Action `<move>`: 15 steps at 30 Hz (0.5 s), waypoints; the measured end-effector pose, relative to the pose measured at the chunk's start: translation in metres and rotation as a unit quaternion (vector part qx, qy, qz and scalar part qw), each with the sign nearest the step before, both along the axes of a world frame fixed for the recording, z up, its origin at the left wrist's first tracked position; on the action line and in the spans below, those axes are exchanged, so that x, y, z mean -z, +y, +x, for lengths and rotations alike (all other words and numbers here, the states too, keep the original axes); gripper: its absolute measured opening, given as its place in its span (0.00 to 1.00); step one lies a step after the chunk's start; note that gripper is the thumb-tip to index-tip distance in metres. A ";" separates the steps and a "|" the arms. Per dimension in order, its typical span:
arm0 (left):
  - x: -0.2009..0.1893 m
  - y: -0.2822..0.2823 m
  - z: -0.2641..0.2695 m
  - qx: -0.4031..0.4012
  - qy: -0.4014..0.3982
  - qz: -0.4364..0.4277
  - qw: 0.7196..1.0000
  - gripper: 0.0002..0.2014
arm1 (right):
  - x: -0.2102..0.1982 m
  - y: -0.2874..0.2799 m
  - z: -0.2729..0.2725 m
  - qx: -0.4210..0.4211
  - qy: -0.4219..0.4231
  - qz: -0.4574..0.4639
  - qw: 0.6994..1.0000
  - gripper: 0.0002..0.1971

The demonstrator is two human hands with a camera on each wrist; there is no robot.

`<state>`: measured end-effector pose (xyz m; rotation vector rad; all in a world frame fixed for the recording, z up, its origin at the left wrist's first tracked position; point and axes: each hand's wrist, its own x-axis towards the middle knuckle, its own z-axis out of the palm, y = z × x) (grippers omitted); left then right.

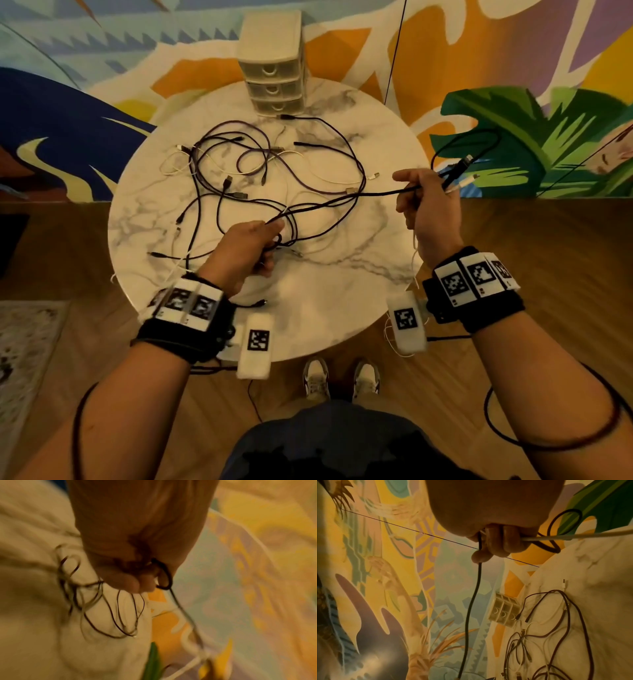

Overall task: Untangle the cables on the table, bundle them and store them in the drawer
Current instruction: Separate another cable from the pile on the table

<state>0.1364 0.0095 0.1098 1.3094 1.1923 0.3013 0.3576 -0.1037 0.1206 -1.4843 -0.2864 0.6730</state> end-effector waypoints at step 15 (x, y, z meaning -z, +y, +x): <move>0.017 -0.015 -0.010 0.318 0.169 0.401 0.843 0.21 | 0.015 -0.004 0.032 0.140 0.139 -0.001 0.980 0.18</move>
